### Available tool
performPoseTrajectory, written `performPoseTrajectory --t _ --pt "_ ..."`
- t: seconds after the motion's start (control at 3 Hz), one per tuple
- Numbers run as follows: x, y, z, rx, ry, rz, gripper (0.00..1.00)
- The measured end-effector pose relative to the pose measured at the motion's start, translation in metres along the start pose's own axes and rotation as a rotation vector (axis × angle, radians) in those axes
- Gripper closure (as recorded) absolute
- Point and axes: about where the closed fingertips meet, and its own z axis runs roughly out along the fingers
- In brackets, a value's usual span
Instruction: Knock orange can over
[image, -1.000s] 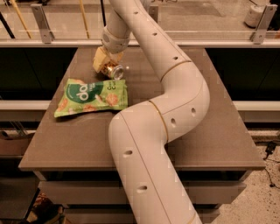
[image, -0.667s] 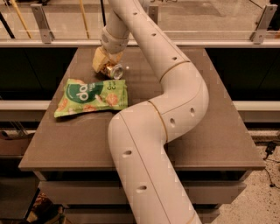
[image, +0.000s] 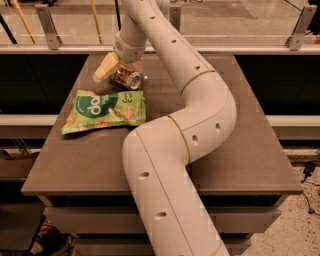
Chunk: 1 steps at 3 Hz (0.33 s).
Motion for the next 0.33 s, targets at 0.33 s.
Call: performPoseTrajectory --t 0.33 --pt "0.0000 0.0000 0.0000 0.000 0.000 0.000 0.00"
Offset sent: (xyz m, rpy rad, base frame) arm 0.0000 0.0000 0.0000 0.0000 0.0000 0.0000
